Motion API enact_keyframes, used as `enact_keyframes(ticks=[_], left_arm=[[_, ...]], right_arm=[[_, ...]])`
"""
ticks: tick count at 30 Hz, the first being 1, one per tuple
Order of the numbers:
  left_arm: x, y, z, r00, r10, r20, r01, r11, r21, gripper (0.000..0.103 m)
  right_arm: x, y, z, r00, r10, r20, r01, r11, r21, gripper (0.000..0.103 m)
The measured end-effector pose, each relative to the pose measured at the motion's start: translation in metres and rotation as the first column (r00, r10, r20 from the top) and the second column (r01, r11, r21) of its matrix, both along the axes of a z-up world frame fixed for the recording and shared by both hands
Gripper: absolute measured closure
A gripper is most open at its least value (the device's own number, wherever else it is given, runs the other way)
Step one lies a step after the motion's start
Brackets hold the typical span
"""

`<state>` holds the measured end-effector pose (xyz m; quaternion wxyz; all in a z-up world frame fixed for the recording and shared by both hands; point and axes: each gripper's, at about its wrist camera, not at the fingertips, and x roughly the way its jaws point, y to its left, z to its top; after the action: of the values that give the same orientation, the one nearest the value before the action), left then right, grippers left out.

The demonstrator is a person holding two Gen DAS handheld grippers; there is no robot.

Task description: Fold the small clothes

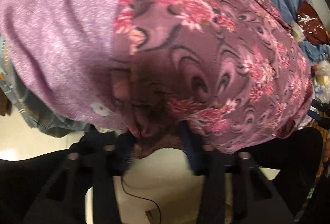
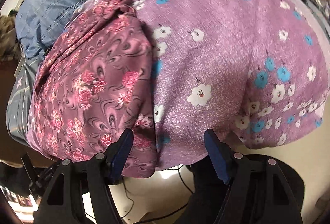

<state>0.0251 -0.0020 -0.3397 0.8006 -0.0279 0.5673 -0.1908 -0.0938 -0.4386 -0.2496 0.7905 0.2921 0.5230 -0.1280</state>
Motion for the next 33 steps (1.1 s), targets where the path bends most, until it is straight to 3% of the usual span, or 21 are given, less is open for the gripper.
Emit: enact_keyframes(ticks=[5, 6, 7, 9, 15, 16, 18, 20, 21, 22, 23, 27, 33], left_arm=[[-0.005, -0.002, 0.009, 1.0, -0.019, 0.01, 0.019, 0.998, -0.059, 0.074], [-0.006, -0.001, 0.011, 1.0, -0.015, 0.01, 0.016, 0.998, -0.055, 0.071], [-0.005, -0.001, 0.011, 1.0, -0.011, 0.001, 0.011, 0.999, -0.053, 0.058], [-0.003, 0.003, 0.01, 1.0, 0.0, -0.027, -0.002, 0.998, -0.069, 0.05], [-0.003, 0.006, 0.004, 1.0, -0.022, -0.01, 0.021, 0.997, -0.079, 0.053], [-0.003, 0.007, 0.004, 1.0, -0.024, -0.009, 0.023, 0.996, -0.088, 0.07], [-0.004, 0.008, 0.006, 1.0, -0.025, 0.004, 0.026, 0.996, -0.091, 0.091], [-0.006, 0.015, 0.008, 1.0, -0.026, -0.003, 0.025, 0.992, -0.121, 0.094], [-0.005, 0.017, 0.009, 1.0, -0.029, -0.011, 0.027, 0.989, -0.142, 0.095], [-0.006, 0.018, 0.013, 0.999, -0.035, -0.014, 0.032, 0.987, -0.157, 0.095], [-0.008, 0.019, 0.017, 0.999, -0.045, -0.01, 0.043, 0.984, -0.174, 0.095], [-0.017, 0.024, 0.036, 0.996, -0.087, 0.003, 0.085, 0.967, -0.242, 0.096], [-0.03, 0.034, 0.065, 0.992, -0.125, 0.033, 0.129, 0.936, -0.327, 0.096]], right_arm=[[0.009, 0.025, -0.006, 0.997, 0.07, -0.009, -0.07, 0.994, 0.085, 0.03], [0.01, 0.031, -0.006, 0.997, 0.072, -0.004, -0.072, 0.993, 0.094, 0.03], [0.012, 0.036, -0.006, 0.998, 0.068, 0.002, -0.068, 0.991, 0.113, 0.03], [0.018, 0.044, -0.011, 0.999, 0.052, -0.013, -0.05, 0.99, 0.135, 0.028], [0.033, 0.062, -0.041, 0.995, -0.038, -0.097, 0.05, 0.99, 0.13, 0.028], [0.032, 0.062, -0.043, 0.996, -0.048, -0.079, 0.058, 0.989, 0.135, 0.029], [0.027, 0.061, -0.045, 0.999, -0.038, -0.038, 0.044, 0.987, 0.156, 0.039], [0.023, 0.059, -0.041, 1.0, -0.008, -0.021, 0.011, 0.989, 0.151, 0.067], [0.02, 0.059, -0.037, 1.0, 0.005, -0.011, -0.003, 0.99, 0.141, 0.075], [0.017, 0.058, -0.032, 1.0, 0.013, -0.001, -0.012, 0.992, 0.126, 0.095], [0.014, 0.057, -0.026, 1.0, 0.017, 0.005, -0.018, 0.994, 0.106, 0.099], [0.003, 0.048, -0.004, 0.998, 0.048, 0.048, -0.051, 0.997, 0.058, 0.1], [-0.016, 0.036, 0.02, 0.984, 0.064, 0.169, -0.088, 0.986, 0.14, 0.1]])
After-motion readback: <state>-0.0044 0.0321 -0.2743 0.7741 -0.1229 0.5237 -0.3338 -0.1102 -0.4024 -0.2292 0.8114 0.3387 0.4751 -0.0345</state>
